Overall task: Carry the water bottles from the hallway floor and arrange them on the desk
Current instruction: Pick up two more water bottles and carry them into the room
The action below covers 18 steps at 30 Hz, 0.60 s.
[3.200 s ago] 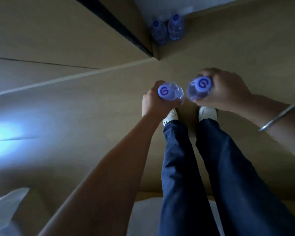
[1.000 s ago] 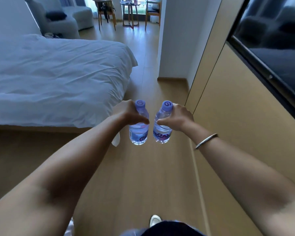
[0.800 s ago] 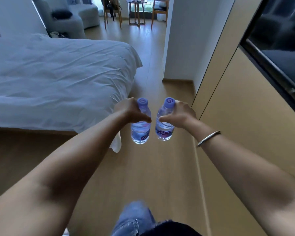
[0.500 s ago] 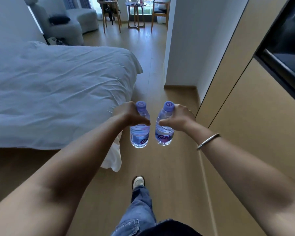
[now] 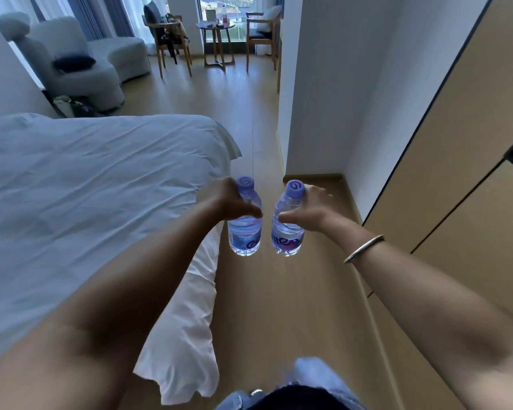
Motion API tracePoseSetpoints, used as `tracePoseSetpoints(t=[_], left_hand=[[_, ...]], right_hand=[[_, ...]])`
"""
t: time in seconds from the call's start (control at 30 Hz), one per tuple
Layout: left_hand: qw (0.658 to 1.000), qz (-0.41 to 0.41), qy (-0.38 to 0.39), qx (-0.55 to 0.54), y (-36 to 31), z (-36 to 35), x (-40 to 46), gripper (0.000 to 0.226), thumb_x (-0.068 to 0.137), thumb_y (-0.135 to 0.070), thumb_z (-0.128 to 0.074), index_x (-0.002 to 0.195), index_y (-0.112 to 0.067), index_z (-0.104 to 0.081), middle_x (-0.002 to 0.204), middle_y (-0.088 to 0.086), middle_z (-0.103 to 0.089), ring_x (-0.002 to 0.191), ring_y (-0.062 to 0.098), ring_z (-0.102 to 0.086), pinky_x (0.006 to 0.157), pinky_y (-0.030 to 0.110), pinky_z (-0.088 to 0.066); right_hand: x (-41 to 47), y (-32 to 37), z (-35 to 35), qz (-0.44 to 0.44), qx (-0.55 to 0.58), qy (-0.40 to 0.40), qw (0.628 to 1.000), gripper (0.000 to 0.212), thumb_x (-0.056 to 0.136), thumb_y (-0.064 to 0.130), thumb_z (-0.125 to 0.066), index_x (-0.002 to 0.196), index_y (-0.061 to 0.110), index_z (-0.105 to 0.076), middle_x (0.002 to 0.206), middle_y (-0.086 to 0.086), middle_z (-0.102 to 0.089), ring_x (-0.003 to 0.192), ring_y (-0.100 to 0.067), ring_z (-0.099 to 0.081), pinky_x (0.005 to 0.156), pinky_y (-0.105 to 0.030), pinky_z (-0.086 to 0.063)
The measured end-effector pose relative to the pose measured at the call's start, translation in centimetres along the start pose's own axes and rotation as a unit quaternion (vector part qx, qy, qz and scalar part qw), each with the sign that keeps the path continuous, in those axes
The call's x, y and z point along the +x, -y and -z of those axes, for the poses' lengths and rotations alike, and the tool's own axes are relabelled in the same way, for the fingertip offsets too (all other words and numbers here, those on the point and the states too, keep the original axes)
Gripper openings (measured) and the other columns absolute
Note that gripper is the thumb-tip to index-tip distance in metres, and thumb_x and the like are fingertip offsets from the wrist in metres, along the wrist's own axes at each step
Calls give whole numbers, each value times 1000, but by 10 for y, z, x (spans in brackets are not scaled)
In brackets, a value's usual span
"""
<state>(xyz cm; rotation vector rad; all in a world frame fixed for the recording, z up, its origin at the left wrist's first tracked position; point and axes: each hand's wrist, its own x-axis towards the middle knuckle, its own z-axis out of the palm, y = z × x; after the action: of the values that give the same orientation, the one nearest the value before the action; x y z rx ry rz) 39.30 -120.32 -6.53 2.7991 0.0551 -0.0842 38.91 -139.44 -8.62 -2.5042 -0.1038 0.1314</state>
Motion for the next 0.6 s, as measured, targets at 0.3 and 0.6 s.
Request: tracePoseSetpoints(t=[0.3, 0.6], left_hand=[[1000, 6, 28, -13, 7, -12, 151, 49, 49, -63, -76, 58, -25, -47, 58, -8, -49, 54, 10, -48, 51, 22, -33], [998, 33, 21, -43, -10, -12, 342, 44, 50, -62, -75, 57, -28, -47, 64, -7, -53, 55, 7, -47, 49, 19, -31]], right_hand=[[155, -10, 1, 17, -11, 8, 1000, 34, 63, 46, -73, 87, 24, -61, 83, 2, -66, 71, -17, -60, 64, -26, -49], [348, -24, 31, 42, -31, 41, 998, 35, 65, 44, -71, 89, 22, -58, 84, 0, -64, 75, -20, -61, 67, -30, -50]])
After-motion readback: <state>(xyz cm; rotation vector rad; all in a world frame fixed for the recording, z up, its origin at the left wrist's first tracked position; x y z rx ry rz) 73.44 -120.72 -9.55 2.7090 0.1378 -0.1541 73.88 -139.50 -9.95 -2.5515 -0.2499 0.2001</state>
